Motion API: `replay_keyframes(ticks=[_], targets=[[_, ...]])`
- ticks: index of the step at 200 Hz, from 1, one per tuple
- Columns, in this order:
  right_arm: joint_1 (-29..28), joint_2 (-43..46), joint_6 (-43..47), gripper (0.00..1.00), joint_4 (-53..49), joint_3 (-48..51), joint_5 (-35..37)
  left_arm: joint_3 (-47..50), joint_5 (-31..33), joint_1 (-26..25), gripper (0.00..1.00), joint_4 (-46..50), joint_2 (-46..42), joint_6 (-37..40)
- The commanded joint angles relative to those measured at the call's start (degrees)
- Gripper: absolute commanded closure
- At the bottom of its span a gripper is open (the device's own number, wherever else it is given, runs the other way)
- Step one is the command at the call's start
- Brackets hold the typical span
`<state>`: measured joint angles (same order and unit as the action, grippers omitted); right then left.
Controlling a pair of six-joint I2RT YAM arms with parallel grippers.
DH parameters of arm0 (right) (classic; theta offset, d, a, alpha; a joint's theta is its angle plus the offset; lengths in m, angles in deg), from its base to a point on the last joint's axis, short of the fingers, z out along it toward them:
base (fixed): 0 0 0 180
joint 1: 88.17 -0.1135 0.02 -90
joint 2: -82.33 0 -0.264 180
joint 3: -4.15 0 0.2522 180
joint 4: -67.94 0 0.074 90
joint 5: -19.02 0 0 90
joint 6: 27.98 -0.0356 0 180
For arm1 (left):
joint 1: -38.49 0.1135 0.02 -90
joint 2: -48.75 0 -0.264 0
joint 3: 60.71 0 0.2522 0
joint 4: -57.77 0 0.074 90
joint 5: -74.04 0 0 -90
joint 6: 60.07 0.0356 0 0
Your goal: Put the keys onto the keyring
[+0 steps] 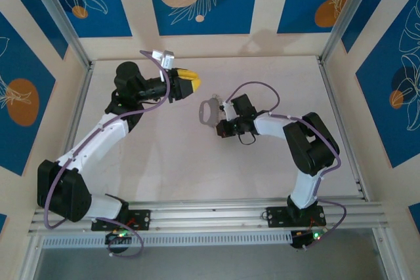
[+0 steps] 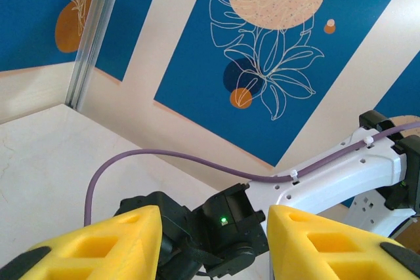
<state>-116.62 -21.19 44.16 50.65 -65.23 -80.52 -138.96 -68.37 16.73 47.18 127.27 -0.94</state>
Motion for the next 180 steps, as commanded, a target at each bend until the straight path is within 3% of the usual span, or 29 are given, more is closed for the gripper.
replay_keyframes(ticks=[1, 28, 55, 102, 115, 132, 150, 180], targets=[[-0.71, 2.81, -1.63, 1.0, -1.0, 1.56, 0.39, 0.02, -0.42, 0.62, 0.54, 0.47, 0.48, 1.53], [-1.15, 4.31, -2.81, 1.0, -1.66, 3.96, -0.13, -0.21, -0.53, 0.58, 0.54, 0.54, 1.07, 1.34], [-1.87, 8.88, -3.54, 0.72, -3.05, 7.53, -0.1, -0.04, -0.64, 0.57, 0.54, 0.38, 1.2, 0.79], [-0.56, 29.3, -4.12, 0.46, -11.55, 12.96, 2.45, 1.54, 0.84, 0.58, 0.5, 1.13, -1.34, 0.64], [0.81, 35.05, -4.02, 0.33, -14.26, 12.73, 3.41, 2.29, 2.14, 0.58, 0.46, 1.53, -2.59, 0.7], [3.36, 41.1, -3.57, 0.14, -17.23, 11.49, 4.57, 3.75, 5.53, 0.57, 0.39, 2.63, -4.73, 1.25], [6.64, 45.7, -2.9, 0.02, -19.26, 9.32, 6.62, 5.21, 11.19, 0.64, 0.28, 5.72, -7.77, 3.25], [13.0, 48.94, -2.66, 0.01, -20.38, 5.64, 12.15, 8.4, 27.37, 0.71, 0.08, 13.44, -15.0, 11.03]])
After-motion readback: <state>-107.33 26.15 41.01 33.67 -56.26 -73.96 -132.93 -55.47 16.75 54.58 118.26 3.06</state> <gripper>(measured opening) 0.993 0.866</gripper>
